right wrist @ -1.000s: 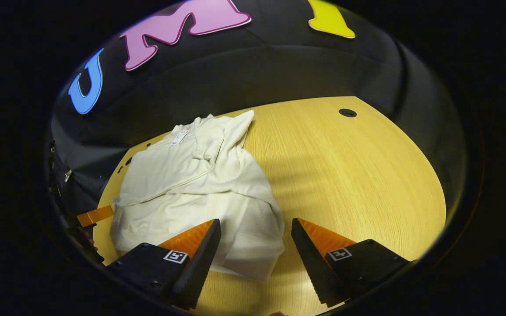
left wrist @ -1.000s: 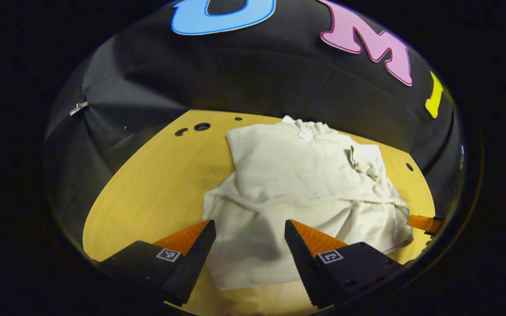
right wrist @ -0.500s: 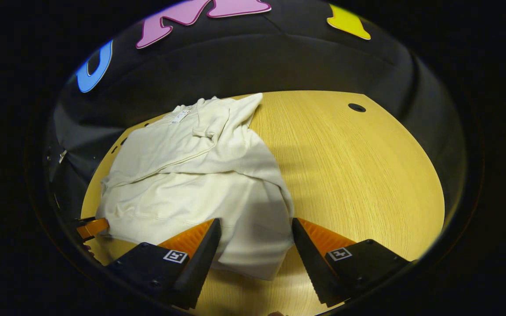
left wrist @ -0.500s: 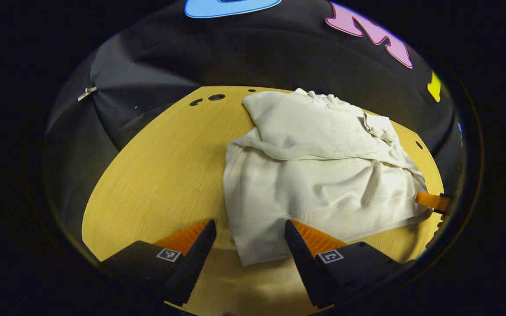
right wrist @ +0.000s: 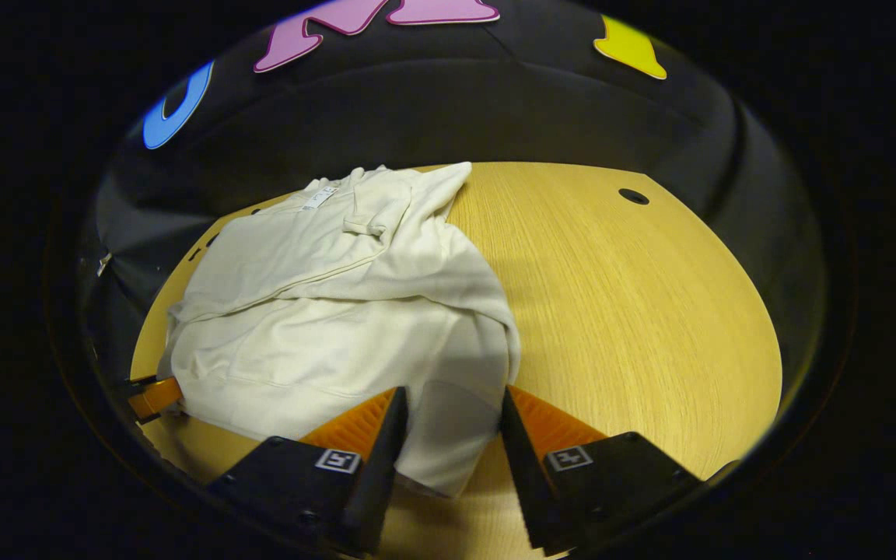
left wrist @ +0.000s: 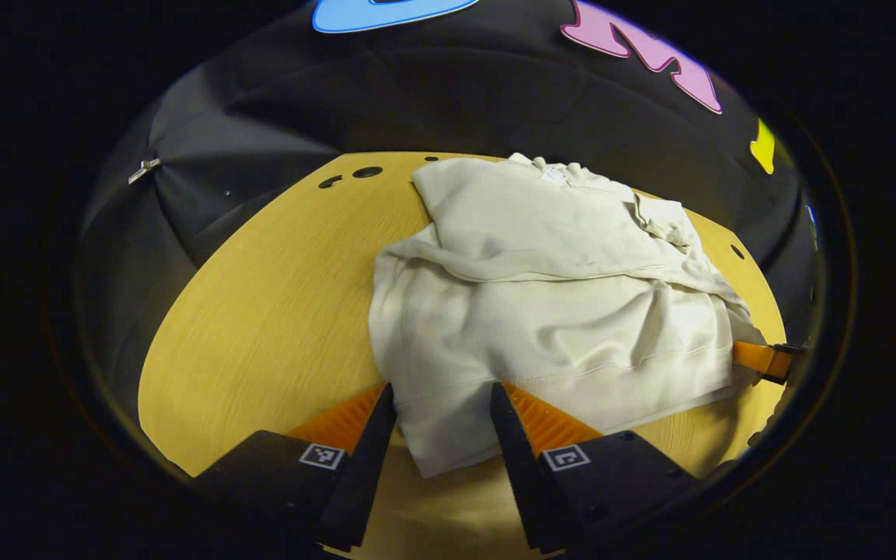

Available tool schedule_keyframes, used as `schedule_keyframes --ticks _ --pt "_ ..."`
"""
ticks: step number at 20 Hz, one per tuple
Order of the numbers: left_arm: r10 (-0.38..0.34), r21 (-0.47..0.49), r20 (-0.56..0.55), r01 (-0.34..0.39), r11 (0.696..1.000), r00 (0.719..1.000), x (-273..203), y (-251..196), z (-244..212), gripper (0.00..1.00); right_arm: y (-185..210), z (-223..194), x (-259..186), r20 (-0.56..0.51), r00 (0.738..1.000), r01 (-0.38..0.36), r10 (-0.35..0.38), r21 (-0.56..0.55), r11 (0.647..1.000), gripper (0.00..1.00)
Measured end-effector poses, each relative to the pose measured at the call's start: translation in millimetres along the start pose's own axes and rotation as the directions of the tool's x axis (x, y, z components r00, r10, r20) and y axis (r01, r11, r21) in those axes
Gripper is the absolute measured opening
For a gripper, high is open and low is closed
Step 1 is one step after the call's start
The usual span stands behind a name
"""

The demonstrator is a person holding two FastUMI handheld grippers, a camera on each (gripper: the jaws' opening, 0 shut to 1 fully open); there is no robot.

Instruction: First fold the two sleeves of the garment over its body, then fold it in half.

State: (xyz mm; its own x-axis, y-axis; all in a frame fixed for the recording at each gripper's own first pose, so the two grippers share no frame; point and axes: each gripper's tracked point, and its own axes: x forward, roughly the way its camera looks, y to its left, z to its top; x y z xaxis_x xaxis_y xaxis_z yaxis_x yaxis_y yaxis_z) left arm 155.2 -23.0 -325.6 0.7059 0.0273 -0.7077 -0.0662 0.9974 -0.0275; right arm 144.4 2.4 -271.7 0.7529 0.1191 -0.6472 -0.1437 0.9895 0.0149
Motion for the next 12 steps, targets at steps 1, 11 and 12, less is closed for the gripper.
schedule_keyframes --ticks 1,11,12 --pt "-0.016 0.001 0.002 0.016 1.0 1.0 0 -5 0 0.72 4 0 1 0.0 1.0 -0.005 0.005 -0.002 1.0 0.5" --pt "-0.042 -0.011 0.048 0.043 0.999 0.998 0 -19 11 0.07 13 5 0 -0.018 0.997 -0.081 0.081 0.021 0.997 0.07" --pt "-0.046 -0.019 0.06 0.048 0.999 0.997 -3 -20 15 0.06 14 8 -2 -0.011 0.997 -0.082 0.082 0.024 0.996 0.07"
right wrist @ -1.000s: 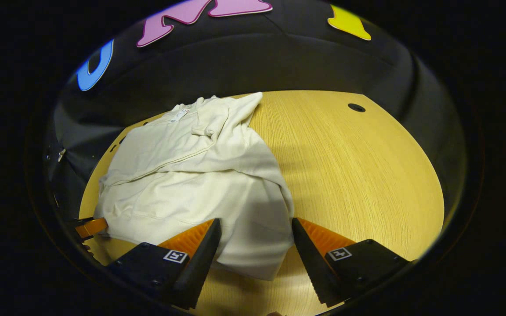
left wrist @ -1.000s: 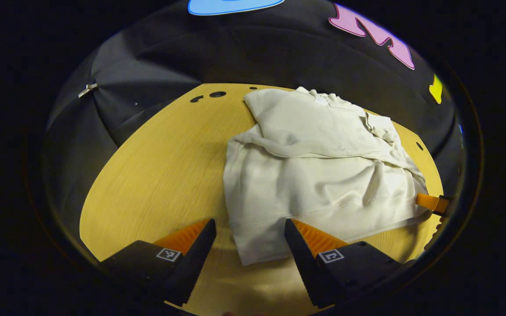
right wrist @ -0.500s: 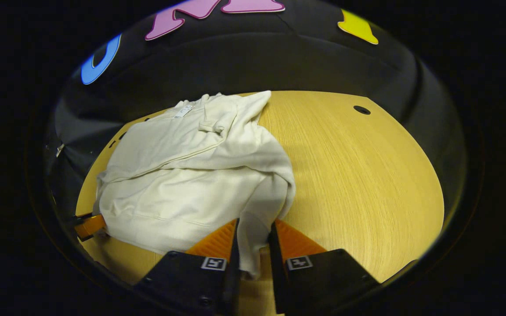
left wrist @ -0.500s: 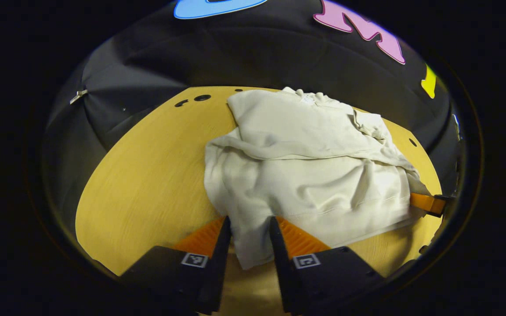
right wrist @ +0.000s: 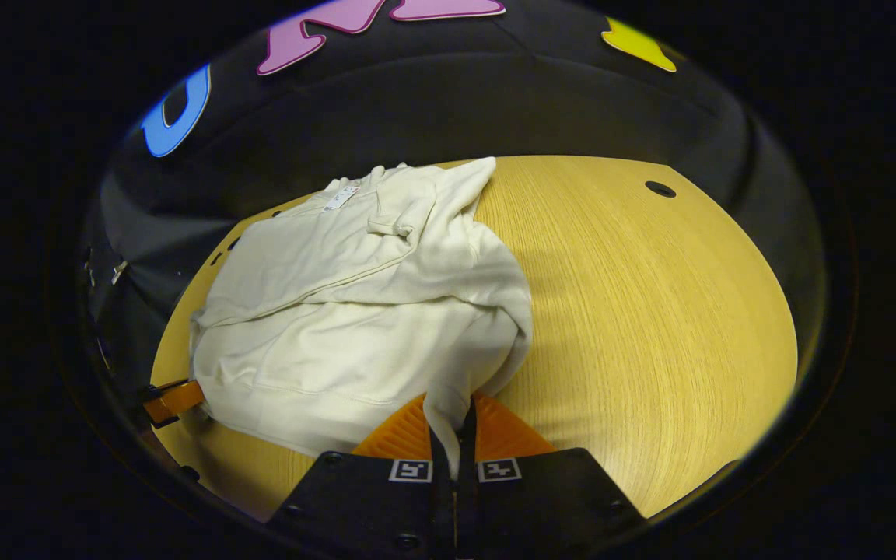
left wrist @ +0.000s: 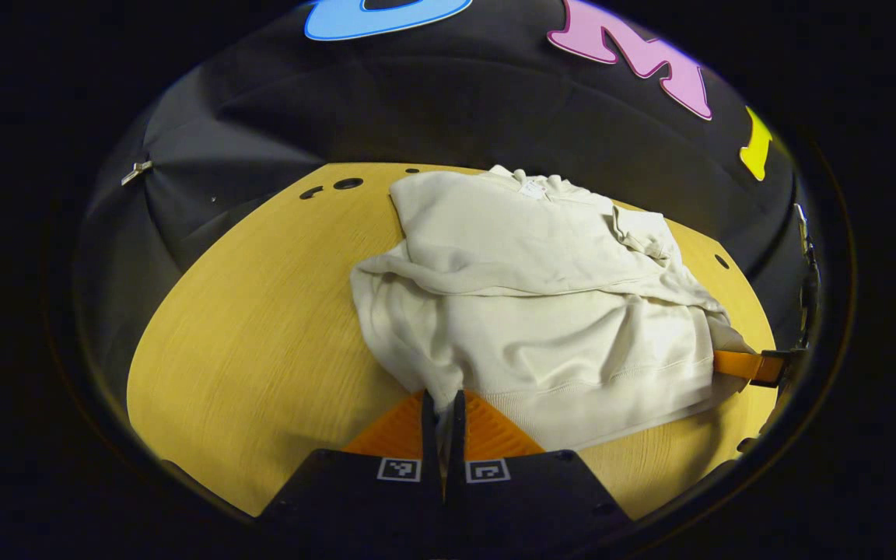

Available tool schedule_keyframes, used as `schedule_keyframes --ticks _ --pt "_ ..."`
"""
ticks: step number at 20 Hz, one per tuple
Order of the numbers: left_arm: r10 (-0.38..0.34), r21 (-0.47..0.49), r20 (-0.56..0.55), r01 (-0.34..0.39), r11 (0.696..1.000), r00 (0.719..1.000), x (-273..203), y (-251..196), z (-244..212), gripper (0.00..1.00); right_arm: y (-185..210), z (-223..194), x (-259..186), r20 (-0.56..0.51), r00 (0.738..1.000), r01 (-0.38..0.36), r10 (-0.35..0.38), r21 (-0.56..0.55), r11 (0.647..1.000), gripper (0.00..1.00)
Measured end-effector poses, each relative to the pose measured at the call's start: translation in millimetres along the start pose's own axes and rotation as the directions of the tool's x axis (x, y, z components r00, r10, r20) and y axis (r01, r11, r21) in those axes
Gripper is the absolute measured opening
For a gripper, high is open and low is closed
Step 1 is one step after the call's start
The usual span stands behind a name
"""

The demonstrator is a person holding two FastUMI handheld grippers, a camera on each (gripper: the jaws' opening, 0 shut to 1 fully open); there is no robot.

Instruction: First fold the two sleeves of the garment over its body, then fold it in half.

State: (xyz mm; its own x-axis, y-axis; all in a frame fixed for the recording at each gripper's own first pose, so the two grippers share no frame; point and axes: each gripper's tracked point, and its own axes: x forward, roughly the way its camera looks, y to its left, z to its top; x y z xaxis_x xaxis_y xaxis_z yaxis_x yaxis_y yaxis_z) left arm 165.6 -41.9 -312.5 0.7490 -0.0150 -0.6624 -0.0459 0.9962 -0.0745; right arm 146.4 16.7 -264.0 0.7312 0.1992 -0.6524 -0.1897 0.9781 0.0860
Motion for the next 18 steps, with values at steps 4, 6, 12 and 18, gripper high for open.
schedule_keyframes --ticks 4,6,12,18 --pt "-0.016 -0.065 0.054 0.019 0.998 0.998 -11 -3 26 0.06 11 23 -6 0.042 0.999 -0.02 0.02 0.011 1.0 0.06" --pt "-0.025 -0.089 0.088 0.032 0.996 0.996 -14 -6 45 0.06 19 42 -6 0.079 0.996 -0.036 0.034 0.03 0.999 0.06" --pt "-0.065 -0.093 0.225 0.088 0.992 0.972 -10 -18 119 0.06 44 109 9 0.181 0.981 -0.068 0.063 0.018 0.998 0.06" --pt "-0.055 -0.128 0.325 0.101 0.987 0.944 16 -12 190 0.06 51 192 31 0.306 0.951 -0.059 0.046 0.034 0.998 0.06"
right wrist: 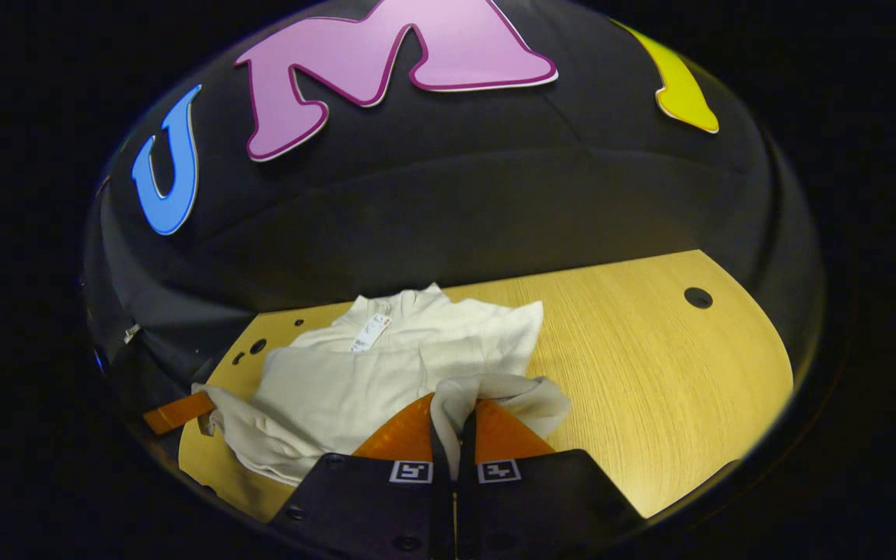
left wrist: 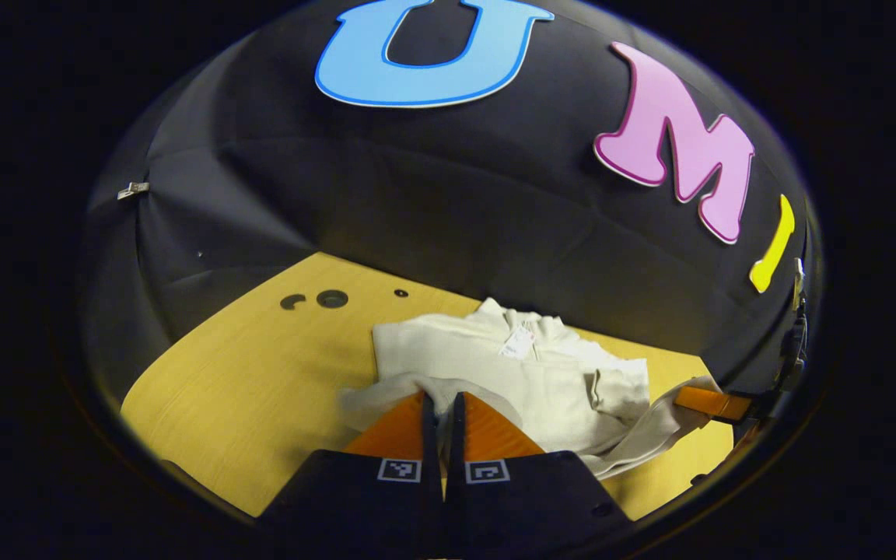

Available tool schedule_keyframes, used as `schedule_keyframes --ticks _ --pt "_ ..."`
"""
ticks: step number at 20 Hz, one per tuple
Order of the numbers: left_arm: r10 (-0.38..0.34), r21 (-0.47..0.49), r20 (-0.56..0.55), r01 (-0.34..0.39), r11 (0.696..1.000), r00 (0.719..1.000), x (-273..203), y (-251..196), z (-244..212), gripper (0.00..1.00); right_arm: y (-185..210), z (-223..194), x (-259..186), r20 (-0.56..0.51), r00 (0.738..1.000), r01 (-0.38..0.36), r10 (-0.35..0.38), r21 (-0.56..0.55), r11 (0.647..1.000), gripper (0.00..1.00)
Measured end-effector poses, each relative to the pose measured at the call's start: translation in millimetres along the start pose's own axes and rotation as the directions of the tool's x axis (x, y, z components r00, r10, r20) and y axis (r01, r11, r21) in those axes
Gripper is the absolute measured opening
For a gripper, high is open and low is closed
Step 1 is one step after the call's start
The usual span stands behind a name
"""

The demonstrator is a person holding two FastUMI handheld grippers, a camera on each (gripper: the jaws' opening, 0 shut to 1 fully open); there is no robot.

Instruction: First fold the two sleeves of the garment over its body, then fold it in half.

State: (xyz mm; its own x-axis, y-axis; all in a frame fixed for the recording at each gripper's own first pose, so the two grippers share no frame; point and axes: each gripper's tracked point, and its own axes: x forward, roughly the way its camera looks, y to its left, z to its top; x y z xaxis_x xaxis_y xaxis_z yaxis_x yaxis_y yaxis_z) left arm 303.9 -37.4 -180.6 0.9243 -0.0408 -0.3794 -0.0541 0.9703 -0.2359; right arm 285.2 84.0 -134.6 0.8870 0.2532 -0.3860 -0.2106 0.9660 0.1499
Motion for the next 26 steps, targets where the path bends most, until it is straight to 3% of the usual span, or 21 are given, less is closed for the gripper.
schedule_keyframes --ticks 5,9,12,13,14,15,17,18,20,21,22,24,26 --pt "0.006 -0.009 0.057 -0.005 1.0 0.998 47 4 40 0.06 -1 34 43 0.069 0.997 0.035 -0.035 -0.01 0.999 0.06" --pt "0.023 0.005 0.048 -0.023 1.0 0.999 95 17 44 0.06 -4 45 82 0.097 0.993 0.072 -0.071 -0.006 0.997 0.06" --pt "0.033 0.027 0.026 -0.033 0.999 0.999 128 25 41 0.06 -8 44 110 0.107 0.989 0.108 -0.105 -0.024 0.994 0.06" --pt "0.037 0.038 0.022 -0.038 0.999 0.999 140 27 40 0.02 -8 39 118 0.108 0.988 0.117 -0.112 -0.033 0.993 0.06" --pt "0.036 0.059 0.024 -0.037 0.998 0.999 149 29 40 0.06 -7 36 124 0.11 0.987 0.125 -0.119 -0.047 0.991 0.07" --pt "0.029 0.086 0.023 -0.031 0.996 0.999 158 28 40 0.01 -7 33 127 0.117 0.985 0.132 -0.124 -0.064 0.989 0.11" --pt "0.038 0.144 0.024 -0.041 0.989 0.999 171 34 38 0.12 -8 30 136 0.12 0.985 0.135 -0.125 -0.08 0.988 0.19" --pt "0.038 0.157 0.03 -0.042 0.987 0.999 175 34 39 0.23 -8 26 140 0.11 0.987 0.125 -0.117 -0.073 0.989 0.22" --pt "0.054 0.166 0.059 -0.063 0.984 0.997 173 37 47 0.53 -3 20 136 0.096 0.99 0.111 -0.104 -0.074 0.991 0.58" --pt "0.058 0.161 0.075 -0.069 0.984 0.996 167 37 54 0.68 -3 23 132 0.098 0.99 0.11 -0.101 -0.082 0.991 0.81" --pt "0.056 0.151 0.087 -0.069 0.986 0.995 160 35 61 0.83 -3 27 126 0.11 0.989 0.11 -0.099 -0.093 0.99 0.86" --pt "0.054 0.138 0.112 -0.069 0.988 0.992 146 35 75 0.95 -4 43 106 0.154 0.981 0.132 -0.114 -0.112 0.985 0.95" --pt "0.044 0.145 0.13 -0.063 0.987 0.99 127 33 90 0.96 -2 58 88 0.197 0.972 0.149 -0.125 -0.116 0.982 0.99"
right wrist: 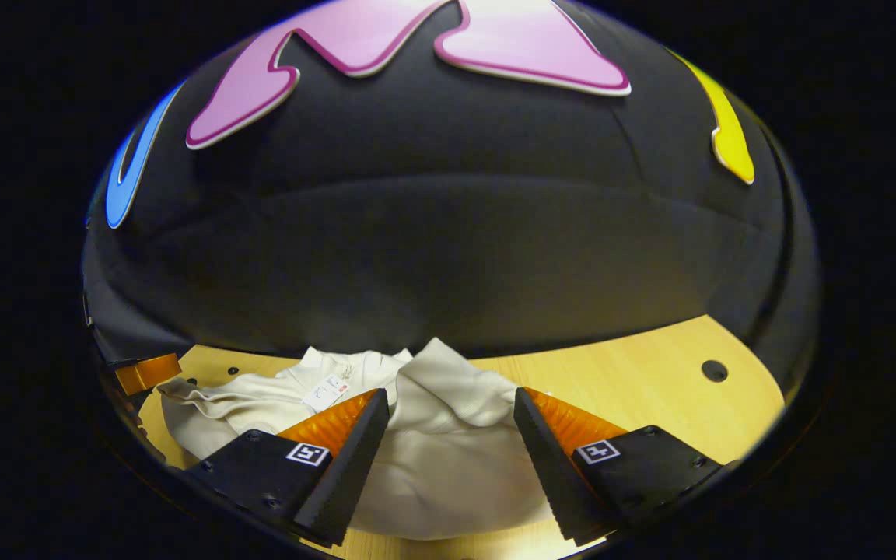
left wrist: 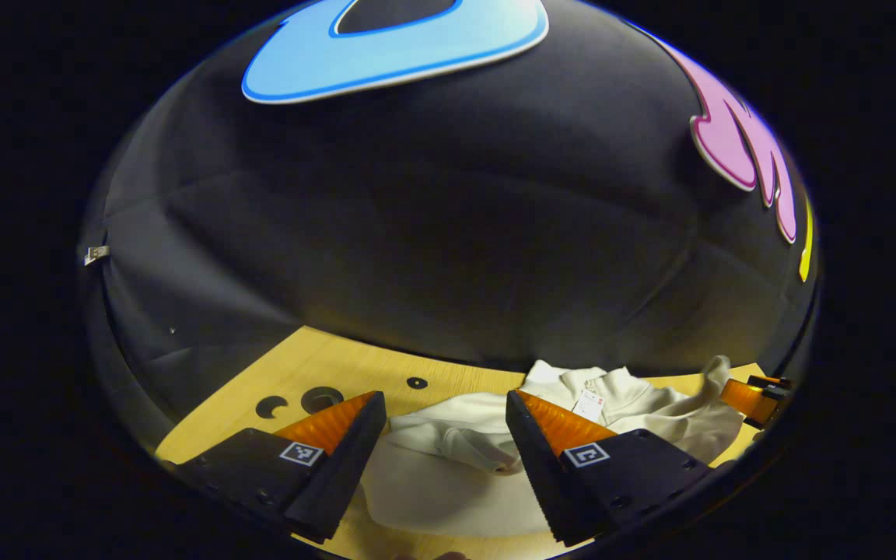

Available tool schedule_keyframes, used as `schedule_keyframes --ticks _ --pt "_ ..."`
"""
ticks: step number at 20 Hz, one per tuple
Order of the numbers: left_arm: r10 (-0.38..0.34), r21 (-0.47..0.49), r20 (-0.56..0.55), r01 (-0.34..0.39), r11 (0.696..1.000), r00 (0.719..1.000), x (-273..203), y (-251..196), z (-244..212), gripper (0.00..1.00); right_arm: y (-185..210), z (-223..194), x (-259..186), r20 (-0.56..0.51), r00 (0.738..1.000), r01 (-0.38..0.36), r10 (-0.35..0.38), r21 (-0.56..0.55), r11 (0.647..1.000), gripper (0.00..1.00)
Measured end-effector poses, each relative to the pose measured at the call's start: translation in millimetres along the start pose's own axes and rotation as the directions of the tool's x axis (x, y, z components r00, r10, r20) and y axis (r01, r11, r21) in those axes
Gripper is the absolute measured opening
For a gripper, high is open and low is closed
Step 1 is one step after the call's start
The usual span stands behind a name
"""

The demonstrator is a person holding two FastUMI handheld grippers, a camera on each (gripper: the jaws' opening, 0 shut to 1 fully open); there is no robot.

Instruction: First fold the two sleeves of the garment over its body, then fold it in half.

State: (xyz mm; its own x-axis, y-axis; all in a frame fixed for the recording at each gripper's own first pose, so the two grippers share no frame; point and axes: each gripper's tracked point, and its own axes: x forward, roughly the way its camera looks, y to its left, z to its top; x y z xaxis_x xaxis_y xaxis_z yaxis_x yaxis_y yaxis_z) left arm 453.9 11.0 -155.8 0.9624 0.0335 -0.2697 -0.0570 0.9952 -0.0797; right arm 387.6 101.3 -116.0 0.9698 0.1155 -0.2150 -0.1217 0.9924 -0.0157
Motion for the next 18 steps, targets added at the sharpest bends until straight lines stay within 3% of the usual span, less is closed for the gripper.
schedule_keyframes --ticks 5,10,18 --pt "-0.012 0.036 0.13 0.007 0.999 0.991 -62 7 64 0.96 -10 51 -55 0.077 0.996 0.035 -0.036 0.014 0.999 0.98" --pt "-0.071 0.072 0.246 0.055 0.996 0.967 -162 5 129 0.96 -20 107 -136 0.17 0.982 0.092 -0.088 -0.018 0.996 0.98" --pt "-0.151 0.143 0.328 0.109 0.984 0.933 -330 2 165 0.96 -29 173 -290 0.298 0.948 0.132 -0.108 -0.062 0.989 0.98"
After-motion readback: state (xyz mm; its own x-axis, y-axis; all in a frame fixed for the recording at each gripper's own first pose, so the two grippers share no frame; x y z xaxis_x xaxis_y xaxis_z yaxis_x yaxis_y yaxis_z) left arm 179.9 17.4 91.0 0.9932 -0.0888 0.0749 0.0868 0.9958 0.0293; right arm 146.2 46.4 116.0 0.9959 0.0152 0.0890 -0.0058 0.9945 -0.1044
